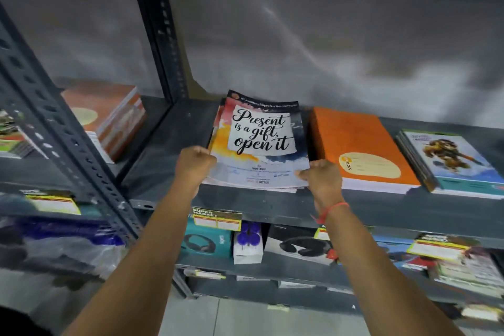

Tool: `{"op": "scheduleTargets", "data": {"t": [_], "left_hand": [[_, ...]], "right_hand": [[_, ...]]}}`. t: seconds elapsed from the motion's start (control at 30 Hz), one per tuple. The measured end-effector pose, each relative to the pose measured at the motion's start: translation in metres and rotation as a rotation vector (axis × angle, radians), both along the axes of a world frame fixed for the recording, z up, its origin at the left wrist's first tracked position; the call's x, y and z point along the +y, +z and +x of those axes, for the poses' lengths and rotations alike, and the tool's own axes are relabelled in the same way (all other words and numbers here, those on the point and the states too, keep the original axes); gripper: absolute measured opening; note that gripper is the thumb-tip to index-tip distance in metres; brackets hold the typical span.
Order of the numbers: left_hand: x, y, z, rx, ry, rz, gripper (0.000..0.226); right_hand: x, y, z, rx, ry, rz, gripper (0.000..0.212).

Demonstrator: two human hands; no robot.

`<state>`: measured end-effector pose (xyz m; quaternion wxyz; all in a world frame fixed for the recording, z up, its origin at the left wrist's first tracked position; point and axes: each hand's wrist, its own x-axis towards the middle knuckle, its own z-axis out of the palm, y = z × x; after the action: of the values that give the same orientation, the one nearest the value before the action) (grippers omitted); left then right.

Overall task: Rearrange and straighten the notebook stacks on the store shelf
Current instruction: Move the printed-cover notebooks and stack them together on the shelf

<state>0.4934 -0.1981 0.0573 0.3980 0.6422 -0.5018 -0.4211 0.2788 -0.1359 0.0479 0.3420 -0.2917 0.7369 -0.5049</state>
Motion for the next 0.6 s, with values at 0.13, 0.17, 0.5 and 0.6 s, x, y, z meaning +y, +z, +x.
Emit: {"op": "scheduleTargets", "data": {"t": [0.13,0.17,0.5,0.6], "left_hand": [[0.004,-0.008,0.002,0.012,0.006,-0.013,0.024],[0.004,-0.009,0.003,0.018,0.008,-0.015,0.024],[0.013,-0.035,0.014,0.231,-0.026,-0.051,0.046],[0.012,-0.043,0.015,0.329,-0.069,0.015,0.044]], "right_hand": [[0.0,-0.007,0.003,0.006,0.011,-0.033,0.014],[0.0,-0.008,0.003,0.003,0.008,-0.047,0.015],[0.01,-0.028,0.012,-0.09,0.026,-0.194,0.038],[0.015,-0.036,0.014,-0.164,0.049,-0.192,0.057]]}}
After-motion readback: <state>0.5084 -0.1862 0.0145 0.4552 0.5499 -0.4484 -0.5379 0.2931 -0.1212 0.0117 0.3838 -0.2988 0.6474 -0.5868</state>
